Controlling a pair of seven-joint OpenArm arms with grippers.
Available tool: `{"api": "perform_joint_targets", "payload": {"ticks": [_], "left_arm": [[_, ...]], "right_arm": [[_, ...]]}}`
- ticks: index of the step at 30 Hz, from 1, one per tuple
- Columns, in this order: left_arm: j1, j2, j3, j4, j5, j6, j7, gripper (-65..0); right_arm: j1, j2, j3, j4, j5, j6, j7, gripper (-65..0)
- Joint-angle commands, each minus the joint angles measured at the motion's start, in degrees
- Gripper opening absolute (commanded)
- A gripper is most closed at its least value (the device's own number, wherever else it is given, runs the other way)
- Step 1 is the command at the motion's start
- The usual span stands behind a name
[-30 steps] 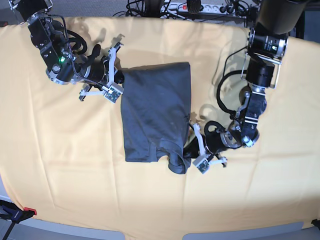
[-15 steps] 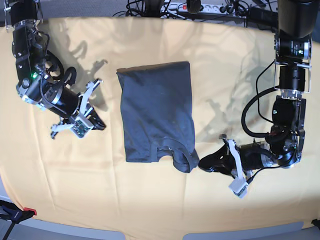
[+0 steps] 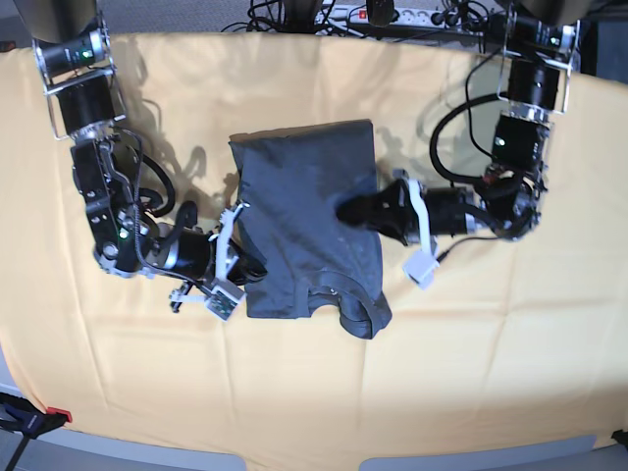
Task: Fold the T-shirt properly
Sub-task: 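Grasp the shirt's two sides with both grippers, then pull the sides inward with both grippers to square the folded shirt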
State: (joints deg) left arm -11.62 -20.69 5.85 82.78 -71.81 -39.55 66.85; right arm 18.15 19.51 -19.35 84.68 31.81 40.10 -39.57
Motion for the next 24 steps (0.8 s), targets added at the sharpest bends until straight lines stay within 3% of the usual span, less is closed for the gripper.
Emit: {"api": "perform_joint_targets", "payload": {"ticks": [1, 8, 16, 20, 24], "left_arm": [[0.00, 0.42, -0.28, 2.01, -0.63, -0.45, -0.76, -65.0], [6.16, 4.35, -0.31, 3.96, 5.35, -0.45, -1.77, -65.0], [12.31, 4.35, -0.31, 3.96, 18.08, -0.45, -10.34, -65.0], [12.72, 4.33, -0.31, 3.96, 18.69, -0.45, -10.32, -65.0], [12.52, 4.33, -0.31, 3.98, 18.43, -0.45, -10.36, -65.0]], "right_arm": [[3.06, -0.79, 0.48, -0.83, 0.94, -0.10, 2.14, -65.0], [9.73, -5.03, 0.46, -13.46, -3.21, -0.10, 6.91, -65.0], [10.10, -6.78, 0.48, -20.02, -5.31, -0.10, 9.55, -65.0], [9.94, -6.78, 0.48, -20.26, -13.79, -0.17, 12.72, -65.0], [9.97, -6.78, 0.48, -20.26, -19.91, -13.79, 13.46, -65.0]]}}
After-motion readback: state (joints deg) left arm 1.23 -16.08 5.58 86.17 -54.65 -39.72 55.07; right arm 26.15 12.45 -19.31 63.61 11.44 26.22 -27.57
